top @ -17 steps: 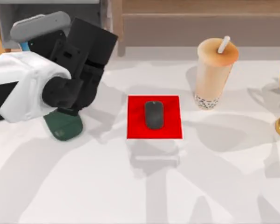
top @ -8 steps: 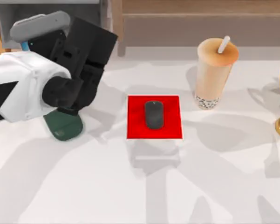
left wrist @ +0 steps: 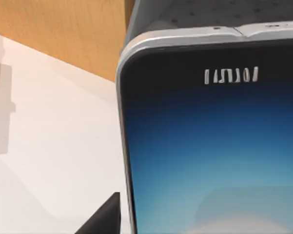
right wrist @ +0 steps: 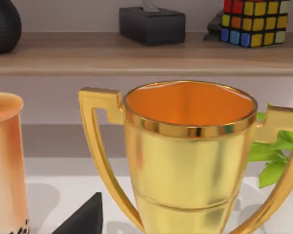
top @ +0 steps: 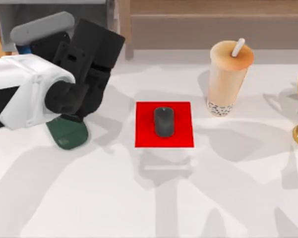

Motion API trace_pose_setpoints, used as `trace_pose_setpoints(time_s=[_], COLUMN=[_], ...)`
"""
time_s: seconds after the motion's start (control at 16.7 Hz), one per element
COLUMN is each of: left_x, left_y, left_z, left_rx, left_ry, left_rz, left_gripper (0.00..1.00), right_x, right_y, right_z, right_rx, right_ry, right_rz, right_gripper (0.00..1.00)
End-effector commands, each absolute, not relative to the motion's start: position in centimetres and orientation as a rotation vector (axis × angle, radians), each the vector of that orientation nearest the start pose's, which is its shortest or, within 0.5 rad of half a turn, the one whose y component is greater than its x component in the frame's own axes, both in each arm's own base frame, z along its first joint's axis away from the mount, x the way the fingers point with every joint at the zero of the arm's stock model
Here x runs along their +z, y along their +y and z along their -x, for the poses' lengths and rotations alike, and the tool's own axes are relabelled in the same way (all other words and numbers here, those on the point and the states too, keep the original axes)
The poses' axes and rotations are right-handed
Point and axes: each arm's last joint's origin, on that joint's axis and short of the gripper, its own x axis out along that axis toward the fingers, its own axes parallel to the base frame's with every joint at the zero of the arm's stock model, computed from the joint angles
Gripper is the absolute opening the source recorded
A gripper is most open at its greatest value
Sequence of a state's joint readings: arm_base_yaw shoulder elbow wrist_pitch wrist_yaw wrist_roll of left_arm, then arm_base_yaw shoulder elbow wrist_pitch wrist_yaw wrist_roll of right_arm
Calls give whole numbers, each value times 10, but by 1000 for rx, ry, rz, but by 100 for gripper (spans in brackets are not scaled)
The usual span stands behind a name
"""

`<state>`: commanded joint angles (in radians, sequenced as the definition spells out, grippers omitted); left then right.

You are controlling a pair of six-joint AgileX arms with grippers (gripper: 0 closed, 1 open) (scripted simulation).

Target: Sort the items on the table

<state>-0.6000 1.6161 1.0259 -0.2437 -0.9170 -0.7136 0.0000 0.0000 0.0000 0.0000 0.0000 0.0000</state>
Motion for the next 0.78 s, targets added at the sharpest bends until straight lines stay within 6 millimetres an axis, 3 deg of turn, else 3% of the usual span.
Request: trace_pose_setpoints(time_s=[0.48,0.78], left_x=[213,211], left_y=[-167,-172], left_z=[-288,-270], left_rx=[493,487], left_ry=[460,461], left_rz=[117,103], left_gripper=[100,100], right_x=[160,160], right_y=[-1,-1], right_z=[-106,-106], right_rx=[0,0], right_ry=[0,0], right_rz=[0,0], right_gripper=[100,100])
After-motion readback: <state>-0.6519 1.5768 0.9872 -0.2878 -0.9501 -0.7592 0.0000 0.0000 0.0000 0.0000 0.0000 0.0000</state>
